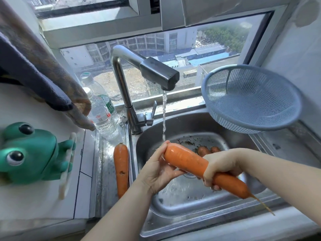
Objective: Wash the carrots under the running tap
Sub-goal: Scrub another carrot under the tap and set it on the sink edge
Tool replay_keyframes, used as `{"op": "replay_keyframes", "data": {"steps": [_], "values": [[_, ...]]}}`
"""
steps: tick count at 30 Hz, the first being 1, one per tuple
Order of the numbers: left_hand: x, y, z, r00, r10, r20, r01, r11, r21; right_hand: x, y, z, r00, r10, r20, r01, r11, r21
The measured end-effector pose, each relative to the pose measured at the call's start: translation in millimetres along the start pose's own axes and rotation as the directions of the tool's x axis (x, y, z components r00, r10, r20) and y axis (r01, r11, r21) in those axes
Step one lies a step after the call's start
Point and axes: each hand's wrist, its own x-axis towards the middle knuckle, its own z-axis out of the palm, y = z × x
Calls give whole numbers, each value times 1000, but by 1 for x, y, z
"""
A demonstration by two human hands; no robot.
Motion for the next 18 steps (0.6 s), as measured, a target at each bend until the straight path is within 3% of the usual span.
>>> {"op": "replay_keyframes", "data": {"steps": [5,13,18], "values": [[4,-2,10,974,42,-222,-37,999,24,5,1,2,993,-43,-108,23,984,-175],[-16,21,6,985,94,143,-114,984,138,10,2,-6,987,-134,91,127,988,83],[-15,27,10,986,129,109,-153,953,261,11,-4,-5,989,-144,23,142,988,63]]}}
